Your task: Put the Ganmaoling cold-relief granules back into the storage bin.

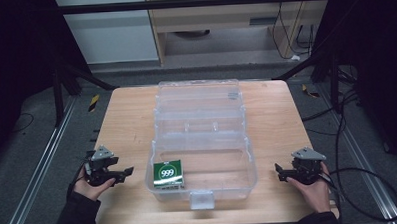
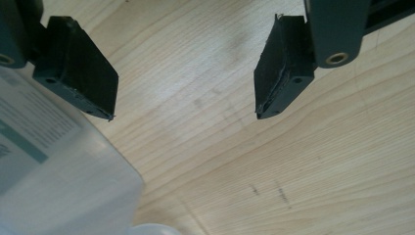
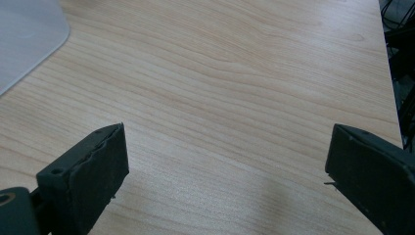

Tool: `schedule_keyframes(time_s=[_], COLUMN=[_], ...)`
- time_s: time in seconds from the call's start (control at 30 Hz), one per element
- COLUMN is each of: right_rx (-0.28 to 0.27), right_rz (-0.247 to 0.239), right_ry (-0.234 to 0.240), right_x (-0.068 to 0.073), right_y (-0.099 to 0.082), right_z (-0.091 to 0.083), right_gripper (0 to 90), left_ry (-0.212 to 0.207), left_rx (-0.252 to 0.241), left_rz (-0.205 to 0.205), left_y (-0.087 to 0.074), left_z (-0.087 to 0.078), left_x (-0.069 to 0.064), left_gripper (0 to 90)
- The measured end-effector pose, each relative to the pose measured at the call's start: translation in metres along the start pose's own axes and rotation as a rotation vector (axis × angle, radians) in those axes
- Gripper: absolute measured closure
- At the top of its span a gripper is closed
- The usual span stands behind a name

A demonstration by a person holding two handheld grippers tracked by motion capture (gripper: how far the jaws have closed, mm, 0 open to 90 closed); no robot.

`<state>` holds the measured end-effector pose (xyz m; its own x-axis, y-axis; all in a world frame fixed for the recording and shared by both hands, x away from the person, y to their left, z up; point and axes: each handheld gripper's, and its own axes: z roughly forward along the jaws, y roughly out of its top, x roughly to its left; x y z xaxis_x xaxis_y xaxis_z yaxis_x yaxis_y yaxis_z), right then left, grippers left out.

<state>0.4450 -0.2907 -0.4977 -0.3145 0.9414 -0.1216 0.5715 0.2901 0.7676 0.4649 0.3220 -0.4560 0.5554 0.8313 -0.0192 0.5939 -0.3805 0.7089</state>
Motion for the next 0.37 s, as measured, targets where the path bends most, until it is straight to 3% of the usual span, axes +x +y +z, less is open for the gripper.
schedule_keyframes(time_s=[0.23,0.37], right_rx=[-0.006,-0.004], right_rz=[0.001,0.010], right_ry=[-0.006,-0.007], right_x=[-0.002,-0.002], right_y=[0.000,-0.001], right_z=[0.001,0.001], right_gripper=[2.4,2.3], left_ry=[0.090,0.112], left_rx=[-0.024,-0.036], left_rz=[-0.063,-0.097], left_y=[-0.011,-0.015], left_z=[0.003,0.004], left_x=[0.006,0.009], left_gripper=[24.4,23.8])
